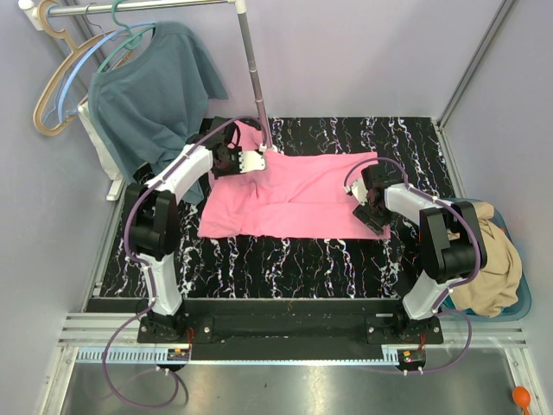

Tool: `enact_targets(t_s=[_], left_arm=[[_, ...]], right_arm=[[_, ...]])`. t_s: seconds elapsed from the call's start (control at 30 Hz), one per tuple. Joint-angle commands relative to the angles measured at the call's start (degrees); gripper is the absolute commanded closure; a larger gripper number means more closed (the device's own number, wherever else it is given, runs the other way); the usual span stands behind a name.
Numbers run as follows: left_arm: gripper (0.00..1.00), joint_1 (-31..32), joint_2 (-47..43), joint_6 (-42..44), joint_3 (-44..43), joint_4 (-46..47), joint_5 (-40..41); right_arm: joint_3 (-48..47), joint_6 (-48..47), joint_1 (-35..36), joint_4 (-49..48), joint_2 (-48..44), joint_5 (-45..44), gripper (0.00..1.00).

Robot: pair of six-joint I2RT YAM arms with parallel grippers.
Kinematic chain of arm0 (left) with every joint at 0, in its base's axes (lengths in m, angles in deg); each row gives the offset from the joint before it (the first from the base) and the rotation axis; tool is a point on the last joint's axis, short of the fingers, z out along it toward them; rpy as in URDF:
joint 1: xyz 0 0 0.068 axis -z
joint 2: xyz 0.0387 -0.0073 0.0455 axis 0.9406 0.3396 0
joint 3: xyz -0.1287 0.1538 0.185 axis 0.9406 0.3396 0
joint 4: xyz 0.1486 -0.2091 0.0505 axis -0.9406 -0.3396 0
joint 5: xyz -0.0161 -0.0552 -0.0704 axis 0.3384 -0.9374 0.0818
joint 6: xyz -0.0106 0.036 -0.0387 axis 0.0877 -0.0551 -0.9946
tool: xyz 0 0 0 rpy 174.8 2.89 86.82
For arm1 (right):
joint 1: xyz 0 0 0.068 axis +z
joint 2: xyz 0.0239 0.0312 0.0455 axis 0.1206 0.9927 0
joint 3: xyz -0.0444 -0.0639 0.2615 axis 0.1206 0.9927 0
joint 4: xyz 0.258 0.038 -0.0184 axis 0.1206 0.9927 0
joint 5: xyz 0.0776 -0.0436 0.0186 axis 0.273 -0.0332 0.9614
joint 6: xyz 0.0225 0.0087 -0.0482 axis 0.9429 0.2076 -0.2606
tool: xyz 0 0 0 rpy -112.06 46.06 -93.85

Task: Fold and stack the t-shirts
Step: Fold the tshirt

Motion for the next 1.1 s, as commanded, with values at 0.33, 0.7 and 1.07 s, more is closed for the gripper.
enact_targets(t_s=[0.33, 0.7, 1.07], left_arm=[[0.88, 0.4, 2.7, 0.8, -1.7, 8.9, 9.7], [0.03, 1.1, 0.1, -1.7, 4.9, 18.8, 11.7], [0.01, 1.2, -14.3, -3.9, 18.2, 21.4, 10.5]], right_arm=[[4.3, 0.8, -0.5, -1.7, 3.9, -1.1, 0.23], [4.2, 0.6, -0.5, -1.4, 3.7, -1.7, 0.23], [4.7, 0.6, -0.5, -2.2, 3.6, -2.9, 0.23]])
